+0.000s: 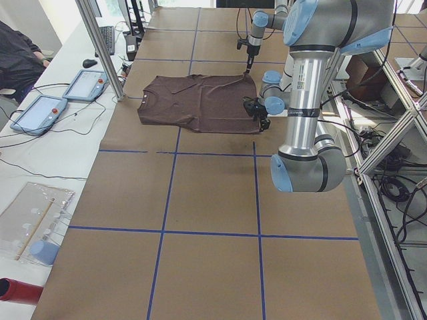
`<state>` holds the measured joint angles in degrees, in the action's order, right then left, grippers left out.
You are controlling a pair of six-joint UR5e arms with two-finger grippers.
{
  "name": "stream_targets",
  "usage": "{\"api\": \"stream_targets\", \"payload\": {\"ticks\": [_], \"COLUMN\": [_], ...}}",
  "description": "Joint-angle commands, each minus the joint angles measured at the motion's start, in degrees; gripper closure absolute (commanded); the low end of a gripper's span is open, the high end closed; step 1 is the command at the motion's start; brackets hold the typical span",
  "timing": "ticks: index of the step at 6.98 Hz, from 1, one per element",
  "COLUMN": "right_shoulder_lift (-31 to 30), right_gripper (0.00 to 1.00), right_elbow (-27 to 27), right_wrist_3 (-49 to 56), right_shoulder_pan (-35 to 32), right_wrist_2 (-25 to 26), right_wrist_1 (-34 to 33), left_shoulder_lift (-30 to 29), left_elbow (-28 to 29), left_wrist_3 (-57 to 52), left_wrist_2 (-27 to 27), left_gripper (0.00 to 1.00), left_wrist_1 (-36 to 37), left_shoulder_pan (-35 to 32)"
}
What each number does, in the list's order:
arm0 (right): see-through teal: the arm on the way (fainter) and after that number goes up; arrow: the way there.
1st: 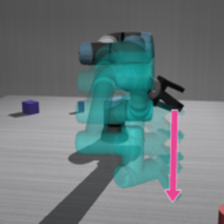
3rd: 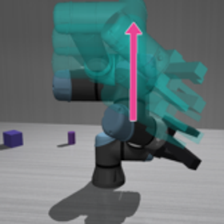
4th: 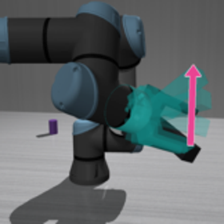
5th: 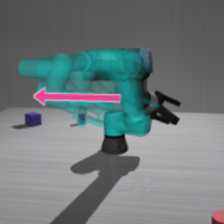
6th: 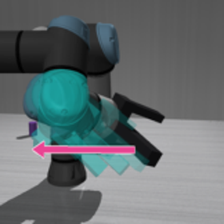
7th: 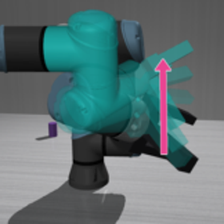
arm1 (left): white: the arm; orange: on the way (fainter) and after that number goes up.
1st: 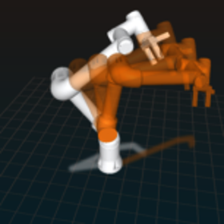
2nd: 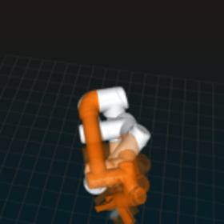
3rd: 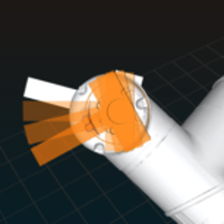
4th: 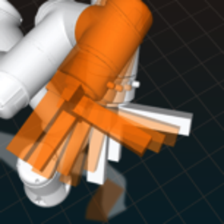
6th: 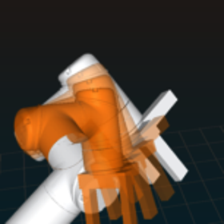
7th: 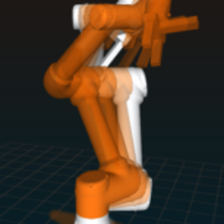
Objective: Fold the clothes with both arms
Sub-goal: 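Move the left gripper to the hem and grasp both hem corners with both grippers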
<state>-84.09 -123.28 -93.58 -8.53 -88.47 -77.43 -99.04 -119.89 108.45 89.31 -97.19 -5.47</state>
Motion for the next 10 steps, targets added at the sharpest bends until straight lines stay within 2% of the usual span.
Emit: {"api": "stream_targets", "payload": {"ticks": [1, 4, 6, 7, 9, 10], "right_shoulder_lift": [0.15, 0.15, 0.15, 0.15, 0.15, 0.15], "right_gripper": [1.0, 1.0, 1.0, 1.0, 1.0, 1.0], "right_elbow": [-0.03, -0.12, -0.03, -0.12, -0.03, -0.12], "right_wrist_3": [0.06, -0.03, 0.06, 0.06, 0.06, 0.06], "right_shoulder_pan": [-0.34, -1.66, -1.84, -1.84, -1.84, -1.92], "right_wrist_2": [-0.04, -1.7, -1.71, -1.71, -1.71, -1.71], "right_wrist_1": [0.0, 0.0, 0.0, 0.0, 0.0, 0.0], "left_shoulder_lift": [0.16, 0.16, 0.87, 0.87, 0.95, 0.87], "left_elbow": [0.45, 1.59, 1.59, 1.51, 1.24, 0.98], "left_wrist_3": [-0.35, -0.35, -0.35, -0.35, -0.35, -0.35], "left_wrist_2": [-0.1, -0.1, -0.1, -0.1, -0.01, 0.07], "left_gripper": [0.21, 0.25, 0.35, 0.48, 0.97, 1.0], "left_wrist_1": [0.07, 0.07, 0.07, 0.07, 0.07, 0.68], "left_shoulder_pan": [-0.07, 0.02, 0.02, 0.02, 0.02, 0.02]}}
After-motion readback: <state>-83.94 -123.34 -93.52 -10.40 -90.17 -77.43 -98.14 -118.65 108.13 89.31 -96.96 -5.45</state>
